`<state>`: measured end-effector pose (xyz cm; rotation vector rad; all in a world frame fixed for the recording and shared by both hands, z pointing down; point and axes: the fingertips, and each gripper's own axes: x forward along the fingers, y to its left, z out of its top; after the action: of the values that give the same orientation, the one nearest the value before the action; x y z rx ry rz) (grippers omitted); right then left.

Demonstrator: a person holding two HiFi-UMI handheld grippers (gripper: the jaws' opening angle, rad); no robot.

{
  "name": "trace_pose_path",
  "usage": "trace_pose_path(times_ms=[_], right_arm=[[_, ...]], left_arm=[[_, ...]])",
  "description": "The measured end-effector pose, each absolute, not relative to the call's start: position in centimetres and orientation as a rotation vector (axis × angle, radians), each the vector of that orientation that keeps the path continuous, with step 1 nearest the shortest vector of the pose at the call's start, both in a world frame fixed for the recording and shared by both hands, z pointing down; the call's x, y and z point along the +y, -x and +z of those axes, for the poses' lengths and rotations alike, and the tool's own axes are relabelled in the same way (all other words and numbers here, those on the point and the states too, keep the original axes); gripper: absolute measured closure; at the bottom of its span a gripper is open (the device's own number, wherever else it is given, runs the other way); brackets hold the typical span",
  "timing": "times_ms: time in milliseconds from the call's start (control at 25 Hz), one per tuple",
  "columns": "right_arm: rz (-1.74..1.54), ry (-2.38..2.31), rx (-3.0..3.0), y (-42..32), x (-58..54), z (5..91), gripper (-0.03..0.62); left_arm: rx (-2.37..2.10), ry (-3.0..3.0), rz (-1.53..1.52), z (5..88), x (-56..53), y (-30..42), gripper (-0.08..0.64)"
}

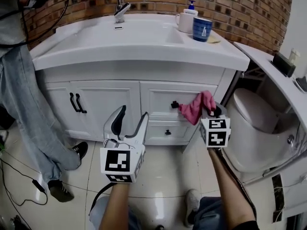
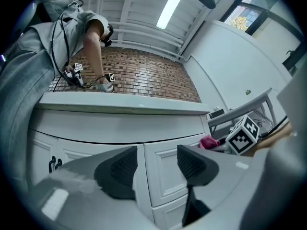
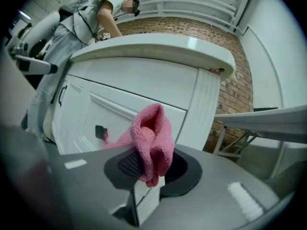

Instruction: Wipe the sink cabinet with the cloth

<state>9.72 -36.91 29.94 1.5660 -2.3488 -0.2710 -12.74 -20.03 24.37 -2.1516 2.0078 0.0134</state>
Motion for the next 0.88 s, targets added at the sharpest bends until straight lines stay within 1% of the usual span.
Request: trace_pose_path(times_ms=[160, 240, 320, 400, 520, 640, 760, 880], right_arm=[[-0.101, -1.762, -2.307, -13.6, -37.8, 29.9, 0.517], [-0.075, -1.734, -2.371, -12.7, -37.2, 30.1, 0.518], [-0.146, -1.611, -2.451, -8.9, -35.6, 30.3, 0.517], [-0.218, -1.430, -2.545, -3.3, -33.3, 30.9, 0.517], [-0.221, -1.141, -2.681, 4.9, -29.6, 32.4, 0.517], [-0.235, -0.804, -2.742, 11.4, -26.4, 34.8, 0.517], [-0.263, -0.705, -2.748, 14.1, -26.1, 35.6, 0.517], [-0.263, -0.879, -2.710, 12.1, -28.7, 34.2, 0.517]], left_arm=[[2.023, 2.135, 0.010, 24.4, -19.6, 13.3, 0.289], [2.027, 2.129, 0.016, 24.1, -19.2, 13.8, 0.290], [2.036, 2.114, 0.016, 23.9, -18.9, 14.4, 0.290], [2.055, 2.104, 0.028, 23.8, -18.7, 15.2, 0.290], [2.088, 2.090, 0.062, 23.6, -18.3, 16.3, 0.290], [2.105, 2.072, 0.065, 23.5, -18.1, 16.7, 0.290], [2.105, 2.070, 0.050, 23.6, -18.2, 16.8, 0.290], [2.095, 2.071, 0.030, 23.7, -18.6, 16.6, 0.290]])
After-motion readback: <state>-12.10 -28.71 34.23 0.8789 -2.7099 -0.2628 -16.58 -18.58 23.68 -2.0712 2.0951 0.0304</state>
